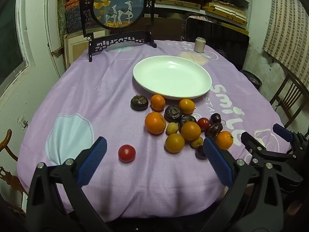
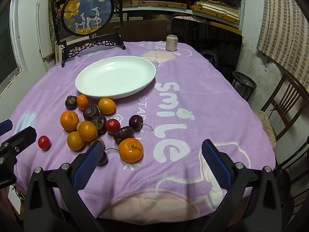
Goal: Organize fruits
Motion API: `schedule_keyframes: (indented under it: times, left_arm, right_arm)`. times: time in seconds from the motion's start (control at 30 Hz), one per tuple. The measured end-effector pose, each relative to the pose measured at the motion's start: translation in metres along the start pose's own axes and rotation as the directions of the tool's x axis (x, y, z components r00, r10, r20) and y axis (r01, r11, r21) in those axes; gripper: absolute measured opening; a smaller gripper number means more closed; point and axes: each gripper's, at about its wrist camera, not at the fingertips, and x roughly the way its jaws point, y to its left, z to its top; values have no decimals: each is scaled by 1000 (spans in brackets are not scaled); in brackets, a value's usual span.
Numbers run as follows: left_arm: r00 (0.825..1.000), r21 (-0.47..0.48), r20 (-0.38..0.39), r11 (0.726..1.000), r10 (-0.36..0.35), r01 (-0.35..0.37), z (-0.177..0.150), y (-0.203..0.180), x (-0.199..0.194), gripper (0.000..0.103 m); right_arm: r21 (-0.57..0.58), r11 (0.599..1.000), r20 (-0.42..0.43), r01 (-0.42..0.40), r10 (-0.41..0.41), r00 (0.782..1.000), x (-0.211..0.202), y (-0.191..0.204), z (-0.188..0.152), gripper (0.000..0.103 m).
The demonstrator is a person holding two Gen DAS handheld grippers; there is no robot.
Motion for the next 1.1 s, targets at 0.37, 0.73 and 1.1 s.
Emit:
schedule_keyframes:
  times: [0.37, 0.73, 1.1]
  left_arm:
    - [1000, -3, -5, 1000, -4, 4, 0, 0, 0, 101]
    - [1000, -4, -7, 1000, -2, 2, 0, 0, 0, 101]
    - [1000, -6, -8, 1000, -3, 3, -2, 0, 1, 101]
  right_arm:
    - [0, 1000, 6, 1, -1, 1000, -2, 2, -1, 102]
    - [0, 1000, 3, 1, -1, 1000, -1, 3, -1, 102]
    - [0, 1000, 1, 0, 0, 1000, 0, 4, -2, 102]
